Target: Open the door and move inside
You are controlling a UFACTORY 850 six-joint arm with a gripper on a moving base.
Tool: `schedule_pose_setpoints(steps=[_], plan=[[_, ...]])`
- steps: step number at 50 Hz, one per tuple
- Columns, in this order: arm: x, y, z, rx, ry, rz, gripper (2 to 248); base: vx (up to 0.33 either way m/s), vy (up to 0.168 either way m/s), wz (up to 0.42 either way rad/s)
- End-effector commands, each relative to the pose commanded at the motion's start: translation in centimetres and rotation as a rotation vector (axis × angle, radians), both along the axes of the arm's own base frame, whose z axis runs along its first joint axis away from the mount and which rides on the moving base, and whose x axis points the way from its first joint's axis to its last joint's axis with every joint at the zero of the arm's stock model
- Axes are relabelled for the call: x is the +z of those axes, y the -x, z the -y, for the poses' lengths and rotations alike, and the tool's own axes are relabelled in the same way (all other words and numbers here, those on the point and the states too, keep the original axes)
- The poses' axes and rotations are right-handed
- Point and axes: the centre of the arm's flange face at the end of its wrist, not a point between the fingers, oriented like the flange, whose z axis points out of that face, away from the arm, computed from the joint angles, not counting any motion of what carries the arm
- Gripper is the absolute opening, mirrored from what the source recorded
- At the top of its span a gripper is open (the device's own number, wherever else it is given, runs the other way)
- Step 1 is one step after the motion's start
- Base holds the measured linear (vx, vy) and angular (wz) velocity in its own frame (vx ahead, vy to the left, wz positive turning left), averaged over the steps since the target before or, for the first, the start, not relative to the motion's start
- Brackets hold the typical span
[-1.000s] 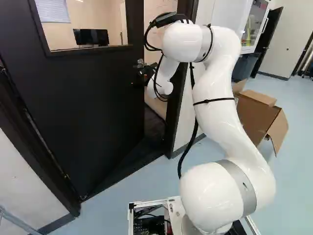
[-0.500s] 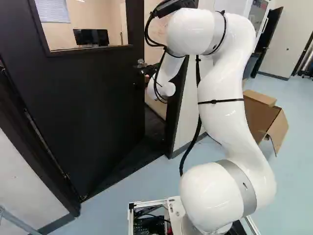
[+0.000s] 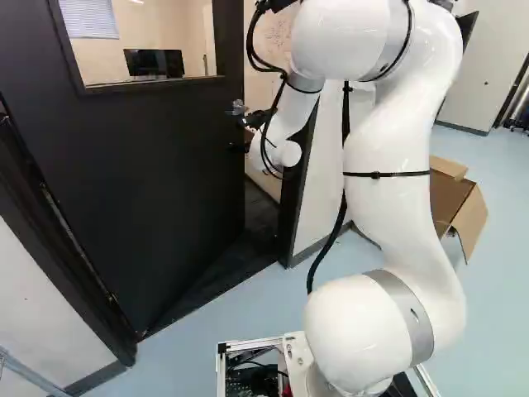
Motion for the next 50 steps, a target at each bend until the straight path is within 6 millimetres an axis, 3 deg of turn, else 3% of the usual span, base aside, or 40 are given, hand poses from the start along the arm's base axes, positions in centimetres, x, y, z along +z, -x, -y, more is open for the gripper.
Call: schedule_pose_setpoints(steps=[50], plan=[[1.0,9.7,1.9,-0.197,-0.094,-0.068,247,0.000,0.000,0.000]])
